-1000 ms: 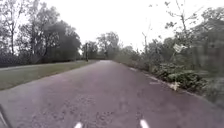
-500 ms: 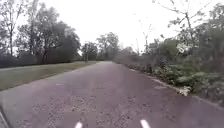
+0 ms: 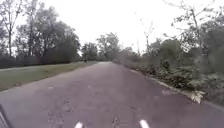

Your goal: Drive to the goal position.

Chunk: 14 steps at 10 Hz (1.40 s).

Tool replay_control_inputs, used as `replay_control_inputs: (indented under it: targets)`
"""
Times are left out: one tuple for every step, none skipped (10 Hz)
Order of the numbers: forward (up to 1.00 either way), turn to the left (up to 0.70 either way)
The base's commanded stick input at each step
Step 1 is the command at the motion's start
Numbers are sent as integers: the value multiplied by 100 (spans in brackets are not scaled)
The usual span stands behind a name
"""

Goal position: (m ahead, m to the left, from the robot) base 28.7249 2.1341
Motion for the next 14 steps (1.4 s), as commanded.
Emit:
replay_control_inputs:
  targets:
    - [70, 0]
    - [70, 0]
    - [70, 0]
    - [70, 0]
    - [70, 0]
    - [70, 0]
    - [70, 0]
    - [70, 0]
    - [70, 0]
    - [70, 0]
    - [70, 0]
    - [70, 0]
    - [70, 0]
    - [70, 0]
